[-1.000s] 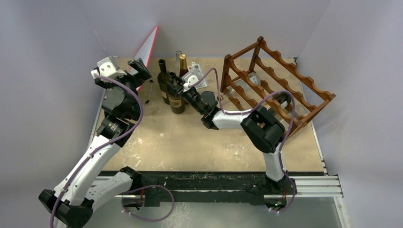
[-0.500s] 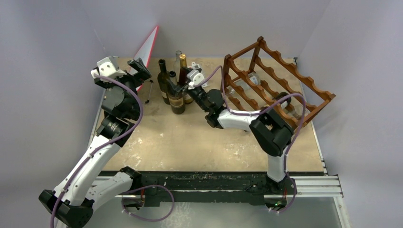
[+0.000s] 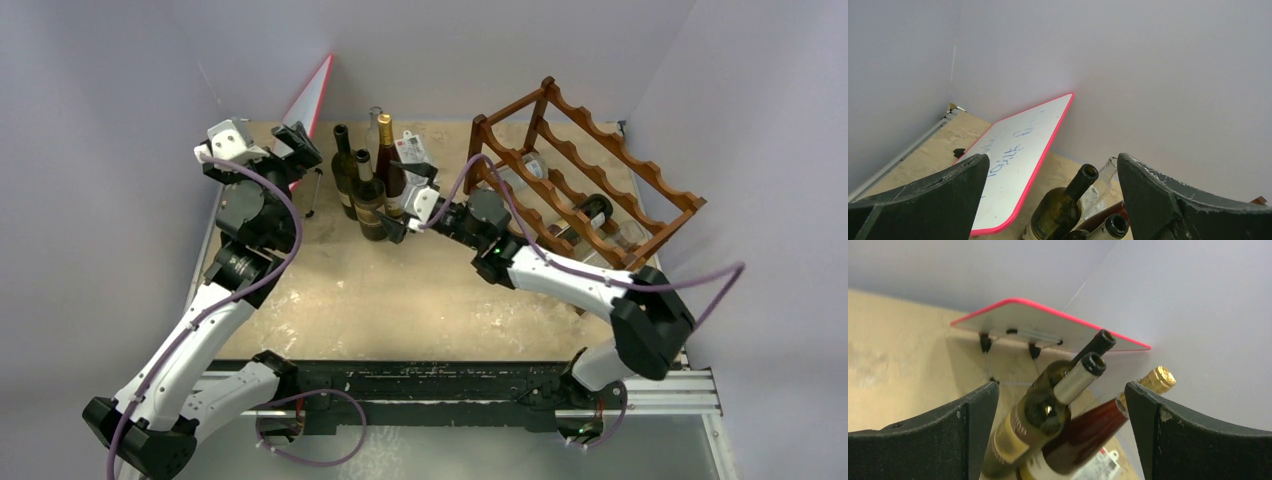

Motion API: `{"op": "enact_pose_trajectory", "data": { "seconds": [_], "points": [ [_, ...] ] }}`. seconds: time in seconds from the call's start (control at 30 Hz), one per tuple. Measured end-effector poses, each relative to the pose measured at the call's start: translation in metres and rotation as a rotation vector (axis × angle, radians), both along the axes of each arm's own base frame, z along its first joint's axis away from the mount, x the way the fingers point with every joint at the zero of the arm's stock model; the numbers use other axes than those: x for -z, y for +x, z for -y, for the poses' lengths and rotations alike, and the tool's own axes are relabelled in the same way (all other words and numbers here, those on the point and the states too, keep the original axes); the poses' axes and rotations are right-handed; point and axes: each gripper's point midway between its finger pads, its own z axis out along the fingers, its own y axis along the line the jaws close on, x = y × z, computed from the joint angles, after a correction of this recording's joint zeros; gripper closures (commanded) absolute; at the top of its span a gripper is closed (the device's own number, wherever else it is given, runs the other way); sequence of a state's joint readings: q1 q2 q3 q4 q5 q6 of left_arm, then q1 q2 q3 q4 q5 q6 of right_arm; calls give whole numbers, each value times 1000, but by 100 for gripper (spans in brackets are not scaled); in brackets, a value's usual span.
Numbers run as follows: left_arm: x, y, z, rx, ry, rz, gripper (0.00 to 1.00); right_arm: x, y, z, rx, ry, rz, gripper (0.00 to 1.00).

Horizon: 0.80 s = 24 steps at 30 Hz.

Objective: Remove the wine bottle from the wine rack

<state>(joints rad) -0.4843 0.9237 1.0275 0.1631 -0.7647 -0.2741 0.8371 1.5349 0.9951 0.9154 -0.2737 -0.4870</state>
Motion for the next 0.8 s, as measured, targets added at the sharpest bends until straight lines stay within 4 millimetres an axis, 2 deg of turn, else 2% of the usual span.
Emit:
{"op": "enact_pose_trajectory", "data": {
  "seconds": [0.17, 0.37, 0.5, 0.67, 0.73, 0.8],
  "points": [
    [5, 4, 7, 32, -1, -15, 0, 13, -27, 30, -6, -197, 50, 1],
    [10, 9, 16, 71, -9, -25, 0, 39, -45, 75, 50, -423, 70, 1],
    [12, 11, 20, 88, -10, -30, 0, 89, -48, 105, 101, -624, 27, 2],
    [14, 11, 24, 99, -8, -33, 0, 180, -59, 155, 114, -915, -69, 2],
    [14, 11, 28, 109, -8, -33, 0, 204, -63, 175, 118, -1011, -106, 2],
    [14, 10, 30, 113, -8, -34, 0, 217, -63, 193, 134, -1084, -125, 2]
  ]
}}
